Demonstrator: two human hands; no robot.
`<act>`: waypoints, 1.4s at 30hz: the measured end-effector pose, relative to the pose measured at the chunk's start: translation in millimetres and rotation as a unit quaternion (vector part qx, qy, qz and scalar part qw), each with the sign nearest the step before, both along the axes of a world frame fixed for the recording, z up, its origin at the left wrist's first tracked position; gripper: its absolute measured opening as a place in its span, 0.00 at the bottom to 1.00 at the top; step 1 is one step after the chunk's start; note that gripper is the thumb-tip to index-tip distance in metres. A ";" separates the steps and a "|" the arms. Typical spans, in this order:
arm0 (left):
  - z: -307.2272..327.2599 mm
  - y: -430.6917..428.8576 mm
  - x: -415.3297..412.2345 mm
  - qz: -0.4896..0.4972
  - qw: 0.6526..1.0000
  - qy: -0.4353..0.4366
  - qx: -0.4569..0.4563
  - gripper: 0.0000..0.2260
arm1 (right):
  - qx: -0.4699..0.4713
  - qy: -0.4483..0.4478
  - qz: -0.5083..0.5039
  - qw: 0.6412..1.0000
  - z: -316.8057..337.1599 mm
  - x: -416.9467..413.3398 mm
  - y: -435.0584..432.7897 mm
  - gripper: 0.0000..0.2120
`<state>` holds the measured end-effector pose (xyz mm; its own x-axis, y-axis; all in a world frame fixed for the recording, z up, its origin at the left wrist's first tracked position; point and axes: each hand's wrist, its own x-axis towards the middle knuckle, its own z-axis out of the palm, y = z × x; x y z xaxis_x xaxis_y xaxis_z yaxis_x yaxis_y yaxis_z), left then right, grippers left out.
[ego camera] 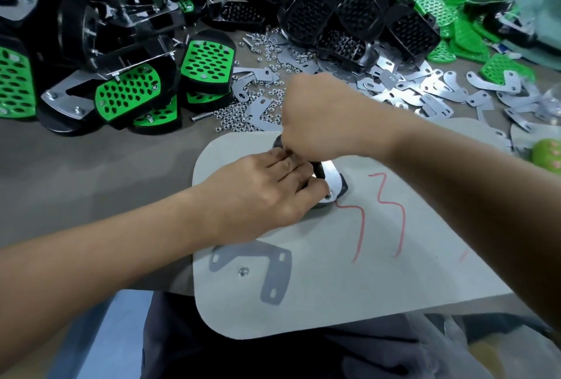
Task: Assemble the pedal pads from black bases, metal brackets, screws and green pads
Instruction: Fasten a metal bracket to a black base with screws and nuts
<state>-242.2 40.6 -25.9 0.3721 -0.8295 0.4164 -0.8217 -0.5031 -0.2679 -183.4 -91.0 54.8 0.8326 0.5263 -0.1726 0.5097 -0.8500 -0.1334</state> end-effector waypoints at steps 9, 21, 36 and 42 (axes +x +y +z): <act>-1.1 2.7 6.8 0.059 0.983 0.021 -0.173 0.06 | 0.330 0.168 -0.132 0.919 -38.8 -9.7 -84.3 0.14; 16.1 -7.9 32.8 0.100 0.669 0.491 -0.549 0.16 | 0.552 0.150 -0.118 0.812 -58.0 -0.1 -70.2 0.03; 8.4 -3.6 32.5 0.188 0.750 0.384 -0.505 0.06 | 0.563 0.175 -0.112 0.800 -68.8 -1.0 -61.6 0.05; 5.7 0.1 30.7 0.180 0.728 0.421 -0.510 0.10 | 0.532 0.236 -0.060 0.811 -64.0 4.9 -67.4 0.08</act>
